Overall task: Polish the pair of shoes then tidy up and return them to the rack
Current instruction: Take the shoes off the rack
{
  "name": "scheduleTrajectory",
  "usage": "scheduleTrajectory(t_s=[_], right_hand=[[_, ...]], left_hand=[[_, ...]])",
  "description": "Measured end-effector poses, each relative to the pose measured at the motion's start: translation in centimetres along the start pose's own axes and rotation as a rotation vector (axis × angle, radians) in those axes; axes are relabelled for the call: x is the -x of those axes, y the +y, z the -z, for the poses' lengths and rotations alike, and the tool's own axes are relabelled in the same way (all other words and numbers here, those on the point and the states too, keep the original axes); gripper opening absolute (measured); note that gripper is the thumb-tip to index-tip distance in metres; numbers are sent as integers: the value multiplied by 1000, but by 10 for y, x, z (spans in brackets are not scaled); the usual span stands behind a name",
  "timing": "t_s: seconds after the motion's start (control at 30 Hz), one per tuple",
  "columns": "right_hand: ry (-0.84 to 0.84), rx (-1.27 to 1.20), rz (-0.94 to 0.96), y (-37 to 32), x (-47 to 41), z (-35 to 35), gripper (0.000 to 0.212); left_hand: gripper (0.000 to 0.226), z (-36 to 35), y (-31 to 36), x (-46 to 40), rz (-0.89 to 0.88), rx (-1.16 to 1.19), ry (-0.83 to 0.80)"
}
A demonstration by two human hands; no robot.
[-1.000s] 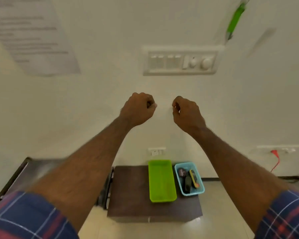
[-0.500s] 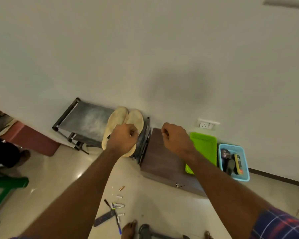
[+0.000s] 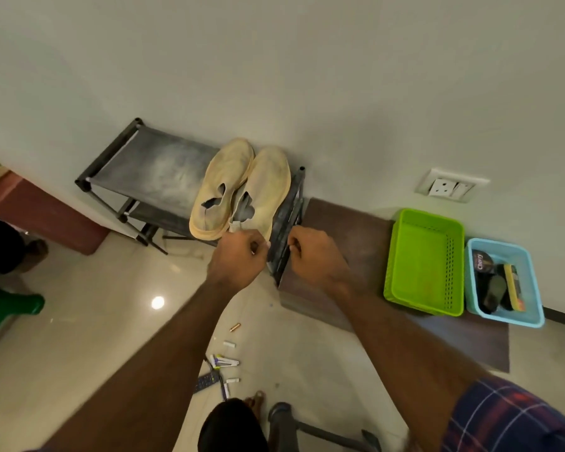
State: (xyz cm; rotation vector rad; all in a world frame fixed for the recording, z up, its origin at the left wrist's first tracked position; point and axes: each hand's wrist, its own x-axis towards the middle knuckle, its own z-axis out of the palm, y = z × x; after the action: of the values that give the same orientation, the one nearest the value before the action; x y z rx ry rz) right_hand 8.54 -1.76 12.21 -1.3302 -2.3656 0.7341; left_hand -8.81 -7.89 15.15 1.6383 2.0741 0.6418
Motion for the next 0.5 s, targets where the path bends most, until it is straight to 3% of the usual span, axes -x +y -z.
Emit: scheduleTrajectory(t_s=[0.13,0.27,0.4,0.5], right_hand=[[73,-23,27,24,-9,-21,11],[138,-22,89,34,-14,-24,9],[232,-60,167,33,-18,-25,8],[291,-95,206,29,-10,-26,8]], left_hand=[[16,-24,-11,-2,-24,6,116],[14,-29,-8,0,23,-134,331],[64,-35,-7,2,172,-243,404],[68,-46,-12,-2,258,-230,329]])
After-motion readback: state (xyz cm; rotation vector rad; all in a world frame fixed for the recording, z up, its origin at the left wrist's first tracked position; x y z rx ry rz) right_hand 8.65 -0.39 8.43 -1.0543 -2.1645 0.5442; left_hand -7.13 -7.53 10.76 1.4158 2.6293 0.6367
